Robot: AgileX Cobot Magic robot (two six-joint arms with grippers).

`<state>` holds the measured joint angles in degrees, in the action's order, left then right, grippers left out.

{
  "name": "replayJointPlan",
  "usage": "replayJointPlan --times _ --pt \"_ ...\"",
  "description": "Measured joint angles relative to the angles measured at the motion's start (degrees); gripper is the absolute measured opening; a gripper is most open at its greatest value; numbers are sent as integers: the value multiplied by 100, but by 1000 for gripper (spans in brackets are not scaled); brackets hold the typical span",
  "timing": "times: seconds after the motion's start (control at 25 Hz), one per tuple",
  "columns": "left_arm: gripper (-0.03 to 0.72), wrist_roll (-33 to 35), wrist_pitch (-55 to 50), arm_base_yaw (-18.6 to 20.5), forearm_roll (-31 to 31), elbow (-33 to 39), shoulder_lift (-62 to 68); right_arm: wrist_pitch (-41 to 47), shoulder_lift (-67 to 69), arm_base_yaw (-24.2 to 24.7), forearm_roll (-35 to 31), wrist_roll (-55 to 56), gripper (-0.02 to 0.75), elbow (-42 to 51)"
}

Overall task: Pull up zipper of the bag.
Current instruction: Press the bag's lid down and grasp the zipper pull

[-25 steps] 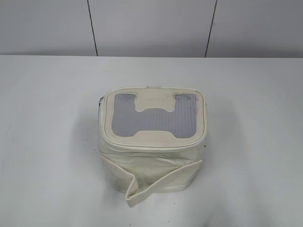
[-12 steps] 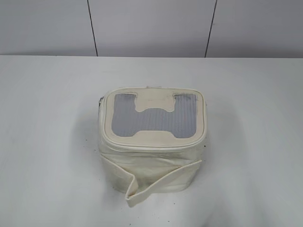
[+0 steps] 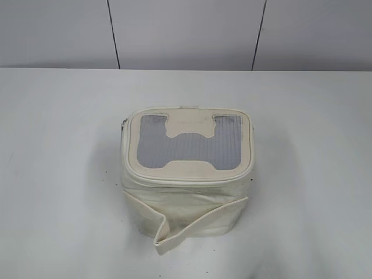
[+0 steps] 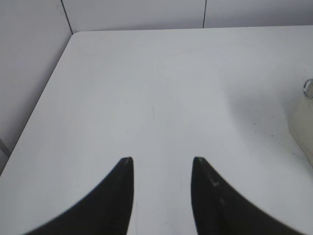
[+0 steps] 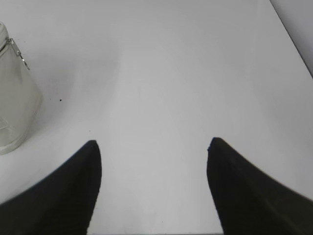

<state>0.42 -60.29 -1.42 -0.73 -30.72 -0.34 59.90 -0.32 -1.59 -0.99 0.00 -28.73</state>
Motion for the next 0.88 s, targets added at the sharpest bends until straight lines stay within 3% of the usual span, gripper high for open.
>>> replayJointPlan --times 0.6,0.88 --pt "306 0 0 0 5 0 0 -5 30 0 -278 0 529 0" --pt "306 0 165 0 397 -113 484 -505 1035 0 -312 -409 529 -350"
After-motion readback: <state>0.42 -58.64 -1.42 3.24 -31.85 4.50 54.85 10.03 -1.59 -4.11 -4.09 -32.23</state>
